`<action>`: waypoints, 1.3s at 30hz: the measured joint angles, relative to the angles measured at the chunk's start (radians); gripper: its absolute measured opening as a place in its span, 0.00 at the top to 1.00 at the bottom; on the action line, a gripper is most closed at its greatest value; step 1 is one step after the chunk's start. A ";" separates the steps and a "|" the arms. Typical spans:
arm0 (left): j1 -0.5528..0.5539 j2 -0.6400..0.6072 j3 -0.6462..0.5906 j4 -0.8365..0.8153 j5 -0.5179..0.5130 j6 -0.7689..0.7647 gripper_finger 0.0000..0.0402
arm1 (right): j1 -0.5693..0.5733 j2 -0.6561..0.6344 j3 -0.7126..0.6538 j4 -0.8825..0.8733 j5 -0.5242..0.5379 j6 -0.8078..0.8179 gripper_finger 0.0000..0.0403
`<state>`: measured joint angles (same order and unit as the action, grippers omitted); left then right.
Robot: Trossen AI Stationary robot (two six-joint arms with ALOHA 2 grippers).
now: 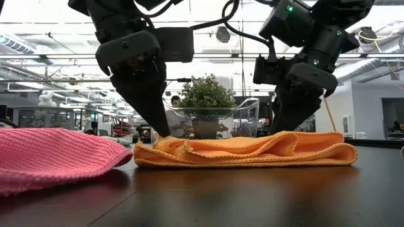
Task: Fold microfiber towels
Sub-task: Put the orange microfiber towel into the transparent bin
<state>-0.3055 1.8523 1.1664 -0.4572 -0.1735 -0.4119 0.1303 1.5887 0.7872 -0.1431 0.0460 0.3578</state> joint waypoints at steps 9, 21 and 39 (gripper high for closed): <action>0.026 0.000 0.000 -0.016 -0.011 0.020 0.78 | 0.000 0.001 0.000 -0.016 -0.077 0.034 0.56; 0.041 0.000 0.000 -0.016 -0.012 0.037 0.78 | -0.005 0.002 0.000 -0.024 -0.074 0.034 0.56; 0.153 0.000 0.000 -0.040 0.103 0.066 0.78 | -0.005 0.002 0.000 -0.053 -0.103 0.030 0.69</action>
<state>-0.1521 1.8519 1.1664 -0.4970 -0.0702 -0.3460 0.1253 1.5902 0.7872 -0.1965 -0.0574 0.3878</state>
